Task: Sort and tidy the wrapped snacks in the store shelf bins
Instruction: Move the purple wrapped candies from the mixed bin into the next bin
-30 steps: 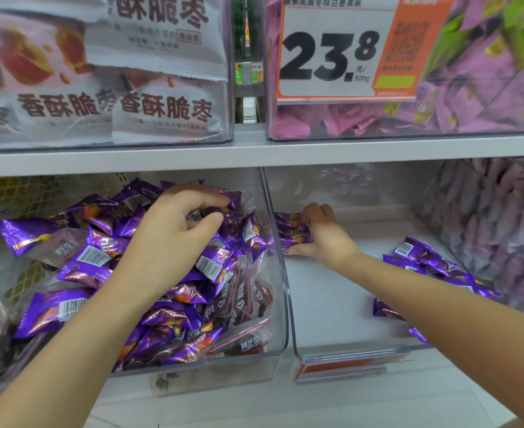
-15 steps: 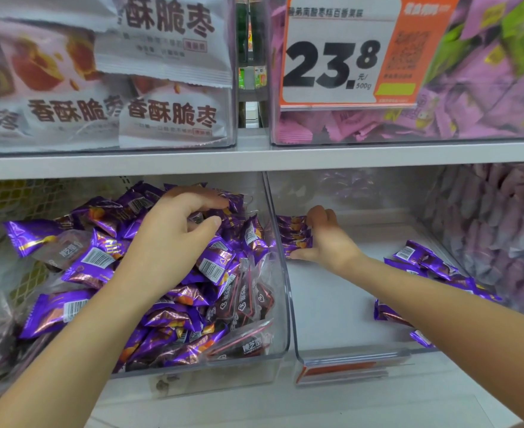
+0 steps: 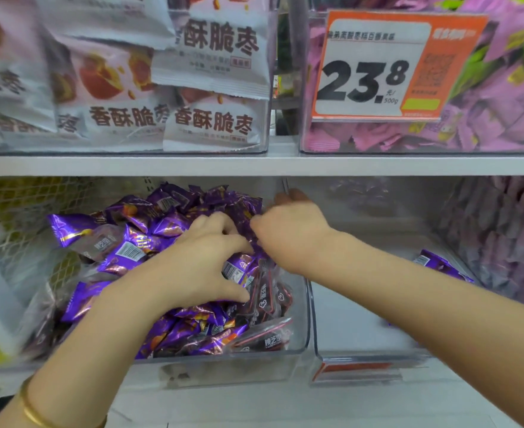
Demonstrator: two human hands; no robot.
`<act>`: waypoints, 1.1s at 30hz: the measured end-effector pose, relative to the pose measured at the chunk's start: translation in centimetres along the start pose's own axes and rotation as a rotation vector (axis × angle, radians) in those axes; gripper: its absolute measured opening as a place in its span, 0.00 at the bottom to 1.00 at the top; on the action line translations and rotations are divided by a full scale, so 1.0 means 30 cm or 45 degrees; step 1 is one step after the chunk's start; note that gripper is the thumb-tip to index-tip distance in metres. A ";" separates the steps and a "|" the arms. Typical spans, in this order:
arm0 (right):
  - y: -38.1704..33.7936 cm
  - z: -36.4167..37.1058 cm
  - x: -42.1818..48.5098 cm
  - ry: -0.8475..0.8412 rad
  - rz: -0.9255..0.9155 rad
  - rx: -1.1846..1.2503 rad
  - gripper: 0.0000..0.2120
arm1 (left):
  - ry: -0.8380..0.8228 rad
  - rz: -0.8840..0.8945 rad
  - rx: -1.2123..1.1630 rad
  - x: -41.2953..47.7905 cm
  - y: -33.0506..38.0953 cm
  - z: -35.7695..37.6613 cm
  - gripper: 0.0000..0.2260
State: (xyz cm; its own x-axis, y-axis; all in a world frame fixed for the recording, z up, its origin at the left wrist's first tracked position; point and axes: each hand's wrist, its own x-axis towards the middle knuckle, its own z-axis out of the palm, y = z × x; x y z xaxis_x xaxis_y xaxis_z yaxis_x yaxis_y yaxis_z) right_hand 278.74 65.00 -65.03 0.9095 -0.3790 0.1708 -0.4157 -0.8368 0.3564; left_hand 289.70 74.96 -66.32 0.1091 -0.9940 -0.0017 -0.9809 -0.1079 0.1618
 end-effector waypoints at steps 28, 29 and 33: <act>0.177 0.009 -0.257 0.096 0.386 2.499 0.11 | 0.440 -0.024 -1.450 0.047 0.164 -0.019 0.14; 0.208 0.020 -0.258 0.127 0.444 2.500 0.12 | 0.445 -0.005 -1.395 0.056 0.170 -0.008 0.14; 0.308 0.132 -0.266 0.188 0.792 2.140 0.12 | 0.440 -0.038 -0.959 0.086 0.144 0.039 0.18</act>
State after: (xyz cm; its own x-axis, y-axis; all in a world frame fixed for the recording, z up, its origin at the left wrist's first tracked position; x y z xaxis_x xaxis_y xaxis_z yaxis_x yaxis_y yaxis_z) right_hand 267.68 58.72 -66.74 0.5918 -0.8061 0.0076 -0.1234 -0.0999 -0.9873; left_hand 285.54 71.92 -66.77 0.2969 -0.9168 0.2670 -0.6197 0.0278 0.7844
